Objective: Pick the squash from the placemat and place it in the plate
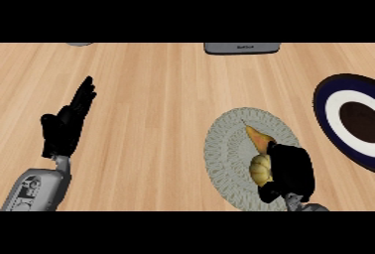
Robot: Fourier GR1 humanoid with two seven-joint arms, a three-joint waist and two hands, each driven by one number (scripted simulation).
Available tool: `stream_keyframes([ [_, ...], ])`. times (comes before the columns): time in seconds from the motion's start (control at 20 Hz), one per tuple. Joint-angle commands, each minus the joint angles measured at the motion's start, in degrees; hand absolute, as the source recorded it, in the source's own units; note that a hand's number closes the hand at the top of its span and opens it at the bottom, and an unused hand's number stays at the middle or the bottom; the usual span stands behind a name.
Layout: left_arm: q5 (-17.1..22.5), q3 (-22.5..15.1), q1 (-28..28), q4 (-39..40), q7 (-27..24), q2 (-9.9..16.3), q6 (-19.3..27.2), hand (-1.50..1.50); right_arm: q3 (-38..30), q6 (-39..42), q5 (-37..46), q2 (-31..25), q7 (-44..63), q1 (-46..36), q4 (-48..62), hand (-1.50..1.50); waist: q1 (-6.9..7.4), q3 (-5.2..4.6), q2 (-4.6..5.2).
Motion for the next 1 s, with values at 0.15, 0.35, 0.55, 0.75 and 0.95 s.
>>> stream_keyframes([
  [0.15, 0.6, 1.8, 1.5, -0.1, -0.3, 0.4, 1.0, 0.00, -15.3, -2.3, -16.4, -9.6, -15.4, 4.7, -0.1, 1.50, -4.17, 0.96, 0.42],
  [0.35, 0.6, 1.9, 2.1, -0.1, -0.3, 0.0, 1.4, 0.00, -24.6, -4.8, -24.7, -14.7, -25.2, 2.6, 0.5, 1.50, -4.39, 0.98, -0.18],
  [0.55, 1.0, 2.6, 2.6, -0.1, 0.2, 0.9, 0.9, 0.00, -34.0, -7.3, -34.3, -17.7, -34.8, 0.0, 1.0, 1.50, -4.48, 1.11, -0.85],
  [0.75, 0.6, 2.3, 3.1, 0.1, -0.3, 0.8, 0.9, 0.00, -41.9, -5.7, -44.3, -21.8, -46.0, -2.0, 3.7, 1.50, -4.32, 0.94, -0.87],
  [0.95, 1.0, 2.0, 2.4, -1.0, -0.2, 0.6, 0.5, 0.00, -49.1, -1.2, -54.1, -26.0, -57.0, -4.0, 10.2, 1.50, -2.30, 0.85, -0.40],
])
